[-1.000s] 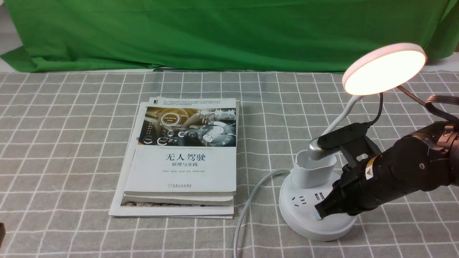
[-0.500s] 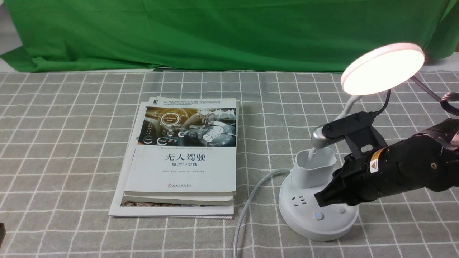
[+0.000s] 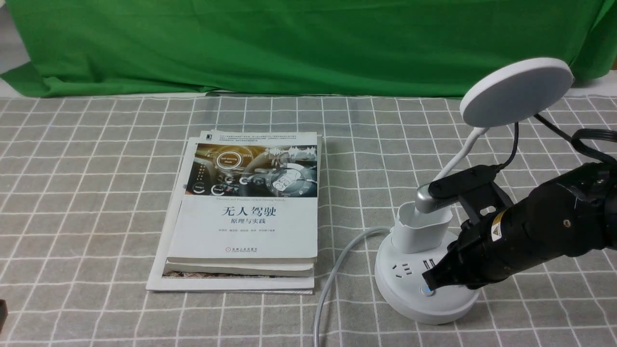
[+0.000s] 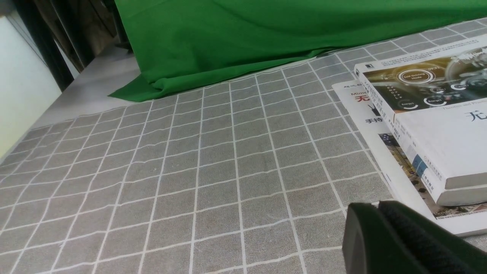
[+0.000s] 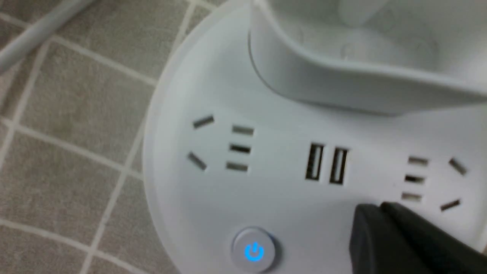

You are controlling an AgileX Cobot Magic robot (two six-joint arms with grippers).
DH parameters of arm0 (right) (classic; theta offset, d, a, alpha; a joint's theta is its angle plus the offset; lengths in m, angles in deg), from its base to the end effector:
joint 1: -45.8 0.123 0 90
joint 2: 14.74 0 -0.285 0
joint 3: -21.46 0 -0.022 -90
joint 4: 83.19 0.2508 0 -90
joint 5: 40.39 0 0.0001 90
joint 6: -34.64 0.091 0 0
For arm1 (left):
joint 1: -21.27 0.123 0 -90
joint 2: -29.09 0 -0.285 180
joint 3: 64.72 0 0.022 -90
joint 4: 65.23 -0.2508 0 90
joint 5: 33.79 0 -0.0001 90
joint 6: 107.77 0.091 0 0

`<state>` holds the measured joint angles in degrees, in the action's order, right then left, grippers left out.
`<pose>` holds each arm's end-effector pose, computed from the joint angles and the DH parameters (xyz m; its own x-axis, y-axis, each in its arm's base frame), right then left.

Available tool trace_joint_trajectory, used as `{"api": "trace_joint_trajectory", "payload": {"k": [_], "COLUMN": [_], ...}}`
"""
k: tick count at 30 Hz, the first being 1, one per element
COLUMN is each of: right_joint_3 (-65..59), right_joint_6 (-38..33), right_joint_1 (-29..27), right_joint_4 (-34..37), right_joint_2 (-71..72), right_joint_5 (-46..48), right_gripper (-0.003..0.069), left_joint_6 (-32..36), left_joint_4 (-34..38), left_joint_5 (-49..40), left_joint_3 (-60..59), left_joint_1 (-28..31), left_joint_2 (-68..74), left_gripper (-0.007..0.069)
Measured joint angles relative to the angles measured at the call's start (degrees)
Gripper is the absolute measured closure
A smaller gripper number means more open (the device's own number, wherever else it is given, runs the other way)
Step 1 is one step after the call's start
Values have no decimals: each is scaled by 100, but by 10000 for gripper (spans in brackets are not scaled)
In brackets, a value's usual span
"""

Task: Turn off the desk lamp on the grey coffee tablecloth by hand.

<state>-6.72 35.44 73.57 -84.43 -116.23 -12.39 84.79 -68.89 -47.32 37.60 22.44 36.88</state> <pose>0.2644 0.1382 0.1749 -0.8160 -0.4355 -0.3800 -0.4667 0.8843 -0.0114 0.0557 0.0025 0.1891 -0.1596 0.2744 -0.9483 0.0095 0.9610 0.2765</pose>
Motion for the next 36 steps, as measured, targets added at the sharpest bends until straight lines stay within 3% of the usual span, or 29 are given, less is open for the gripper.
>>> {"api": "trace_joint_trajectory", "payload": {"k": [13, 19, 23, 30, 36], "right_joint_3": [-46, -66, -454, -1388, -1956], "right_joint_6": [117, 129, 408, 518, -150], "right_joint_1": [0, -7, -237, -946, -1052], "right_joint_4": [0, 0, 6, 6, 3], "right_joint_2": [703, 1048, 1439, 2992, 5054], "right_joint_5": [-126, 281, 317, 128, -598], "right_gripper": [594, 587, 595, 629, 625], "left_joint_6": [0, 0, 0, 0, 0], "left_joint_4": [5, 15, 15, 15, 15], "left_joint_5": [0, 0, 0, 0, 0], "left_joint_3": [0, 0, 0, 0, 0], "left_joint_1": [0, 0, 0, 0, 0], "left_joint_2": [-3, -3, -3, -3, -3], "left_gripper": [604, 604, 604, 604, 604]}}
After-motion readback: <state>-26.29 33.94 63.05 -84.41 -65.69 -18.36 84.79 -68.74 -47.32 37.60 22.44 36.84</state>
